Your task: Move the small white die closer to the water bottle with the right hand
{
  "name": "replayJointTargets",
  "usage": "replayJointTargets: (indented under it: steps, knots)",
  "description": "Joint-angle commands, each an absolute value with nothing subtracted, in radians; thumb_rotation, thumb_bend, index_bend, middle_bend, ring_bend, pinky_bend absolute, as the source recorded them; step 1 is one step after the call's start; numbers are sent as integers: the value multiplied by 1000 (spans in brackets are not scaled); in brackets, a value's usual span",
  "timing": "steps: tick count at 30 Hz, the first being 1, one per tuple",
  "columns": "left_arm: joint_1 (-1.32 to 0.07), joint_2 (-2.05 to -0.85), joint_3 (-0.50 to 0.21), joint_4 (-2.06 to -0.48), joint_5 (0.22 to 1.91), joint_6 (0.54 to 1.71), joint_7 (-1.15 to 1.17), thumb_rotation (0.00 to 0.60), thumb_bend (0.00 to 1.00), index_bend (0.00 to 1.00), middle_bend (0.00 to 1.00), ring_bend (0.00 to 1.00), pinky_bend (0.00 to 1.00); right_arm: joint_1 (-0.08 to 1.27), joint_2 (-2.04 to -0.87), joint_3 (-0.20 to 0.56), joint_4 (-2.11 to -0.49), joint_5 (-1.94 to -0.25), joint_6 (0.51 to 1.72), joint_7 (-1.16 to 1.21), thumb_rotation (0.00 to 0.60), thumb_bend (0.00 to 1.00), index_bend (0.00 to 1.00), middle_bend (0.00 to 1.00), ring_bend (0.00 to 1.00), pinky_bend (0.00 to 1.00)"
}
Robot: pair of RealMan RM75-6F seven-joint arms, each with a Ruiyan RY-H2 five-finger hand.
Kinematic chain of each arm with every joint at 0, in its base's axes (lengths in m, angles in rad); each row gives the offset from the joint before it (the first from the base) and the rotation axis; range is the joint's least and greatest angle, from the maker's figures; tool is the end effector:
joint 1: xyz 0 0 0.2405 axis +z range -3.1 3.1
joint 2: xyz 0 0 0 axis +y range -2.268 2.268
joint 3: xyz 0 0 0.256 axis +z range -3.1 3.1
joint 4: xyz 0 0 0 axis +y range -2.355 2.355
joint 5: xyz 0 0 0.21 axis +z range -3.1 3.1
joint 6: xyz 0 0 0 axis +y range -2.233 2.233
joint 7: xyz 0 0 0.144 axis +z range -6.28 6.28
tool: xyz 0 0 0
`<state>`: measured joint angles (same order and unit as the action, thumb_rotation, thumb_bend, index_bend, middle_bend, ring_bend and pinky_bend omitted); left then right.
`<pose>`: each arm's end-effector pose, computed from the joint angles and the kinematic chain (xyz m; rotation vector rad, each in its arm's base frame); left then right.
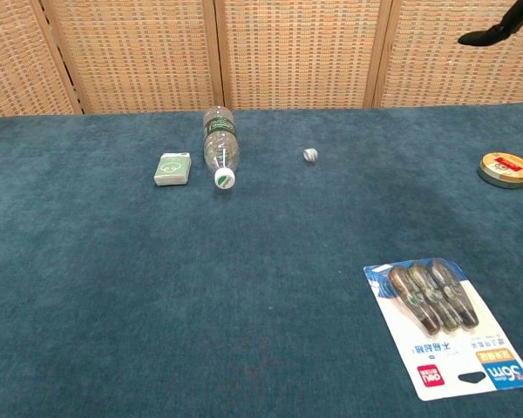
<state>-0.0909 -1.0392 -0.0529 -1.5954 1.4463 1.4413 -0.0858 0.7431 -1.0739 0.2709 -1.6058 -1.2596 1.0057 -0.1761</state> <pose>-0.3278 0.1841 0.1858 -1.3524 -0.9390 -0.8584 -0.1423 -0.3869 0.1586 1.7444 -0.5944 1.0133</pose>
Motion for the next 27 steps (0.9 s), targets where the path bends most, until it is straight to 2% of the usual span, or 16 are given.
replayJointTargets:
  steps: [1, 3, 5, 8, 15, 21, 27]
  knots:
    - [-90, -1038, -53, -1594, 1446, 1441, -91, 600, 0, 0, 0, 0, 0, 666, -1058, 235, -1604, -1324, 1102, -118, 600, 281, 2, 85, 0, 95]
    - [-90, -1037, -53, -1593, 1447, 1443, -94, 600, 0, 0, 0, 0, 0, 610, -1059, 210, -1593, -1364, 1180, -83, 600, 205, 1, 85, 0, 95]
    - [-89, -1037, -52, -1594, 1450, 1445, -95, 600, 0, 0, 0, 0, 0, 562, -1071, 189, -1575, -1397, 1253, -51, 600, 89, 2, 74, 0, 95]
    - [-88, -1039, -48, -1595, 1459, 1449, -88, 600, 0, 0, 0, 0, 0, 475, -1103, 145, -1538, -1422, 1351, 7, 600, 2, 2, 29, 0, 95]
    - [-83, -1056, -39, -1597, 1475, 1463, -53, 600, 0, 0, 0, 0, 0, 313, -1190, 62, -1474, -1413, 1461, 96, 600, 0, 0, 0, 0, 57]
    - [-77, -1066, -38, -1597, 1478, 1476, -34, 600, 0, 0, 0, 0, 0, 220, -1244, 44, -1462, -1422, 1549, 172, 600, 0, 0, 0, 0, 43]
    - [-68, -1073, -37, -1598, 1487, 1498, -20, 600, 0, 0, 0, 0, 0, 180, -1258, 38, -1432, -1438, 1569, 199, 600, 0, 0, 0, 0, 36]
